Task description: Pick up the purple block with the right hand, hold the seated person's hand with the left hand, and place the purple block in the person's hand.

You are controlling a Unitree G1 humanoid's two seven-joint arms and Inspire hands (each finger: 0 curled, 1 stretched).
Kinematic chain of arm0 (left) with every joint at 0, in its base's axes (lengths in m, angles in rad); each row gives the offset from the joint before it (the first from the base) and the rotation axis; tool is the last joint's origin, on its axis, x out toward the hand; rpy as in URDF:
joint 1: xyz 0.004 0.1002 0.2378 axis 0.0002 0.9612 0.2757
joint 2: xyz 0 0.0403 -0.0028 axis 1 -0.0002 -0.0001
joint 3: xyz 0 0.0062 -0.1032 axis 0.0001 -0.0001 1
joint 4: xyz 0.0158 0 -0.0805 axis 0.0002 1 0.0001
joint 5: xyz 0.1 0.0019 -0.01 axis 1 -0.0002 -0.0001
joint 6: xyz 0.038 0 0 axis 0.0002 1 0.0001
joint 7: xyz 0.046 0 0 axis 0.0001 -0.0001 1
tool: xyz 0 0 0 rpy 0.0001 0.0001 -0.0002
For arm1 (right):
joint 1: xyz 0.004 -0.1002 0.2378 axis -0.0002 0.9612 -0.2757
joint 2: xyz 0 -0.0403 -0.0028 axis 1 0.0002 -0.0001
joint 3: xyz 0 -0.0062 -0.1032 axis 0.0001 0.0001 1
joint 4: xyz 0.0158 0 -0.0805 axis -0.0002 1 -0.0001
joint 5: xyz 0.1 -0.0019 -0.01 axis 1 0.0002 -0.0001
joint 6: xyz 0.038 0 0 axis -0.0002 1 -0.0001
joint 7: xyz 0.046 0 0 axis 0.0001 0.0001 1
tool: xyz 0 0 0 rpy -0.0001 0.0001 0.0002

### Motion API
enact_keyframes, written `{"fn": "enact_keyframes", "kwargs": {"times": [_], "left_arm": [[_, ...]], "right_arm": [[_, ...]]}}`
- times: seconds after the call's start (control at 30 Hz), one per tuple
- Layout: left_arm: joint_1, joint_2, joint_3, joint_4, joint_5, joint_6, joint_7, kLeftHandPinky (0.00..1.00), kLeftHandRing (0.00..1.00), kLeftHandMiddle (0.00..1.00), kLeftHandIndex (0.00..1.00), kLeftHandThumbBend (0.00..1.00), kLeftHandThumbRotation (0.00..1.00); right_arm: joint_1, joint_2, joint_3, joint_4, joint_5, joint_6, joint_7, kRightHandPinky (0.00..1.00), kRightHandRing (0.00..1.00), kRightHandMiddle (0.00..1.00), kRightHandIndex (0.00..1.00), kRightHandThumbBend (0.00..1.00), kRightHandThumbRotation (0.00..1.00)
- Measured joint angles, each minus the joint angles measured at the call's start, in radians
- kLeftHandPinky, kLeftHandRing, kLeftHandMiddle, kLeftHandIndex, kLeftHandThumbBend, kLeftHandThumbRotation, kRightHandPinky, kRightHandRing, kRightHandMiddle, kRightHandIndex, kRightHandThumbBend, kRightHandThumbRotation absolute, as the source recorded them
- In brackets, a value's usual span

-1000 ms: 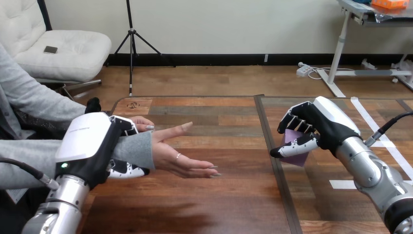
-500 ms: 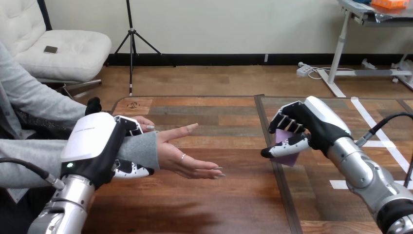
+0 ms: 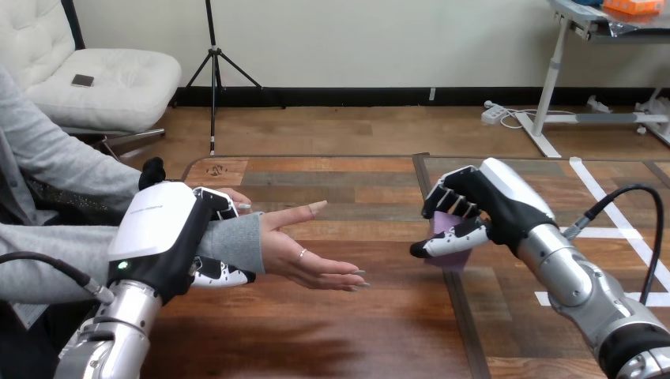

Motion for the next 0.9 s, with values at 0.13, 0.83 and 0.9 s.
{"fn": "enact_keyframes", "kwargs": {"times": [0.13, 0.83, 0.9], "left_arm": [[-0.013, -0.005, -0.005, 0.018, 0.001, 0.0, 0.001, 0.19, 0.25, 0.31, 0.32, 0.67, 0.0], [-0.06, -0.036, -0.018, 0.106, 0.011, -0.037, 0.053, 0.19, 0.25, 0.3, 0.32, 0.7, 0.0], [-0.062, -0.037, -0.019, 0.108, 0.011, -0.037, 0.054, 0.19, 0.25, 0.3, 0.32, 0.7, 0.0]], "right_arm": [[0.0, 0.006, 0.0, -0.005, 0.0, -0.003, 0.0, 0.37, 0.39, 0.43, 0.44, 0.81, 0.0], [0.0, 0.059, 0.004, -0.084, 0.0, -0.043, 0.0, 0.37, 0.37, 0.41, 0.43, 0.8, 0.0], [0.0, 0.067, 0.006, -0.092, 0.0, -0.043, 0.0, 0.37, 0.37, 0.41, 0.43, 0.8, 0.0]]}}
